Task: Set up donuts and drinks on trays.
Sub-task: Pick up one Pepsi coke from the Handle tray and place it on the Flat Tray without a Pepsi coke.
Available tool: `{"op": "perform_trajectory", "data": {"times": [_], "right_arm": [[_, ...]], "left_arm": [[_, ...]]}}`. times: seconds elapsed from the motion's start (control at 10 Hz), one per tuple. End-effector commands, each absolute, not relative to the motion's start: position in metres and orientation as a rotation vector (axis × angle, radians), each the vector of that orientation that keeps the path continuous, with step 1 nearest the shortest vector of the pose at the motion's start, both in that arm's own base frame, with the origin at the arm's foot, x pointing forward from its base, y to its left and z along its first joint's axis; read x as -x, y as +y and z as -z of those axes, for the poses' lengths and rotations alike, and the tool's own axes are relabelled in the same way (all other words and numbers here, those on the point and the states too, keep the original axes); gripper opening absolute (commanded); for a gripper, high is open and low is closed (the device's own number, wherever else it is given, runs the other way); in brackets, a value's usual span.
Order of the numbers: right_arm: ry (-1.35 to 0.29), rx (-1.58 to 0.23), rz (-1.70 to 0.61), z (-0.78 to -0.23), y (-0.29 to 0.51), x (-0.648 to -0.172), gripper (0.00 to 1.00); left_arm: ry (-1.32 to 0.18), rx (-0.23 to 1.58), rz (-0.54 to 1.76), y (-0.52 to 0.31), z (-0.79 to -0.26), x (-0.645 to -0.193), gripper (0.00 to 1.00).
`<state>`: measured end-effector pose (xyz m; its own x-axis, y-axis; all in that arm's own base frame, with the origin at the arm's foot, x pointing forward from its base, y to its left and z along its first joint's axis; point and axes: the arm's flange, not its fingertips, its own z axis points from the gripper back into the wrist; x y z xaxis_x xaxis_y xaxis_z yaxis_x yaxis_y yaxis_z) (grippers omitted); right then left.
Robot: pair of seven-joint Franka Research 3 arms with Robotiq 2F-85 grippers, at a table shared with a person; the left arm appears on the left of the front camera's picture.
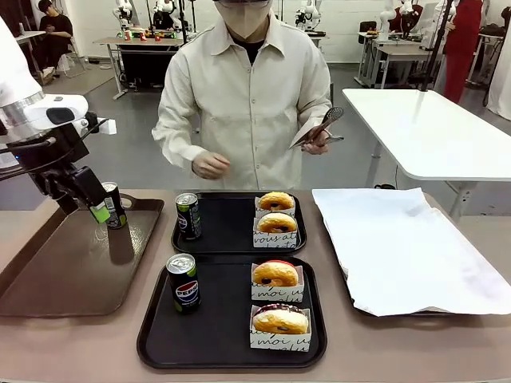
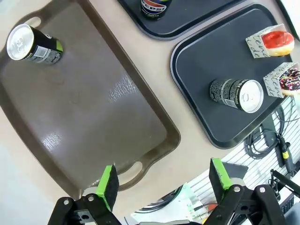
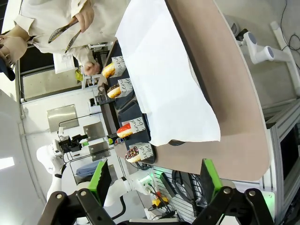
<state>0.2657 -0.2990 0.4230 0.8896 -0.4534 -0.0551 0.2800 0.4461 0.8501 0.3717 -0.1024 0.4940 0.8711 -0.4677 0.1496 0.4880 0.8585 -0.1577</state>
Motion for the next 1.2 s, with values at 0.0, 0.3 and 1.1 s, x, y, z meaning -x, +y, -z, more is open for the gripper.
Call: {"op": "perform_trajectory", "data": {"times": [0.0, 0.3, 1.1], "right_arm": [[-0.178, -1.013, 0.457, -0.424, -0.299, -0.264, 1.0], [-0.178, -1.013, 0.457, -0.424, -0.299, -0.264, 1.0], [-0.178, -1.013, 0.457, -0.424, -0.299, -0.264, 1.0]], "left_arm": [[-0.108, 0.196, 0.504, -0.105, -0.497, -0.377, 1.0], [-0.108, 0.196, 0.504, -0.105, -0.497, -0.377, 1.0], [-0.205, 1.056, 0.238, 0.09, -0.486, -0.368, 1.0]]}}
